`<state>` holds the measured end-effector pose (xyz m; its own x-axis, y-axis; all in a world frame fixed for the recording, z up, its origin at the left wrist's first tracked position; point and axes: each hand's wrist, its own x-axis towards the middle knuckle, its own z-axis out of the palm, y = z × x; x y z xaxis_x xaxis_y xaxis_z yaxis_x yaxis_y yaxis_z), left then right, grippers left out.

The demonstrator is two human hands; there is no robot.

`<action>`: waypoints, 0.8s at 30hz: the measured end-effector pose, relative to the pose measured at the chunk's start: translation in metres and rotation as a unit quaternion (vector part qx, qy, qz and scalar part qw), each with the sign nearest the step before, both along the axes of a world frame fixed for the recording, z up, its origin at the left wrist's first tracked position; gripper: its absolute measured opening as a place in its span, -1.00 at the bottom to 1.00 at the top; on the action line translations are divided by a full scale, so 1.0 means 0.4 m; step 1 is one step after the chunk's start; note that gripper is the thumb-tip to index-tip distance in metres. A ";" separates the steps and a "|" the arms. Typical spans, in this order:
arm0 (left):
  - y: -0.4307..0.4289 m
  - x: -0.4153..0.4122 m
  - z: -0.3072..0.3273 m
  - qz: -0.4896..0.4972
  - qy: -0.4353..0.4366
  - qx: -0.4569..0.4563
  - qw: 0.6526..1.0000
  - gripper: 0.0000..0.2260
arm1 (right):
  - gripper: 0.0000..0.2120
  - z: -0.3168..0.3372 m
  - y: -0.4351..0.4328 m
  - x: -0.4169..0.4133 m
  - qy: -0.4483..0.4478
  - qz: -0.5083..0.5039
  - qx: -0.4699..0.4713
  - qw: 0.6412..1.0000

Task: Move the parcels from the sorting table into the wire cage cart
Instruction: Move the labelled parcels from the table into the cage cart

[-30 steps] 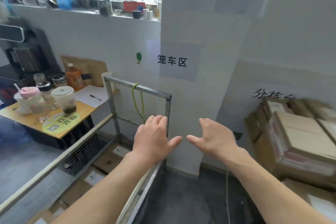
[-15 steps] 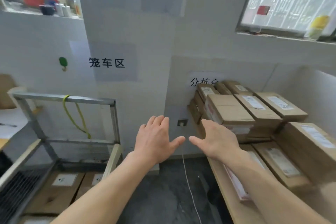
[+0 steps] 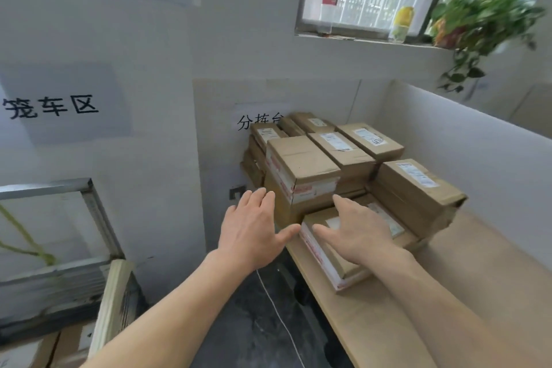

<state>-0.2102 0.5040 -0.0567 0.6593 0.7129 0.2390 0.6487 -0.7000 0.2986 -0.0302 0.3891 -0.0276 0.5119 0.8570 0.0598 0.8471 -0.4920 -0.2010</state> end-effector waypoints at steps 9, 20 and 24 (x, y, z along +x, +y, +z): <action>-0.035 0.254 -0.057 -0.029 0.022 -0.037 0.999 -0.24 | -0.21 -0.099 -0.033 0.263 0.034 -0.043 -0.030 0.998; -0.038 0.526 -0.230 0.022 0.109 -0.136 0.984 -0.25 | -0.55 -0.295 -0.001 0.522 0.107 -0.041 -0.104 0.988; -0.036 0.559 -0.301 0.055 0.137 -0.186 0.971 -0.26 | -0.64 -0.363 0.020 0.558 0.142 -0.020 -0.111 0.983</action>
<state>0.0133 0.4895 -0.1770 0.5762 0.7864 -0.2225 0.8046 -0.4979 0.3236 0.1932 0.3972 -0.1730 0.5139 0.8121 -0.2764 0.7513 -0.5816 -0.3118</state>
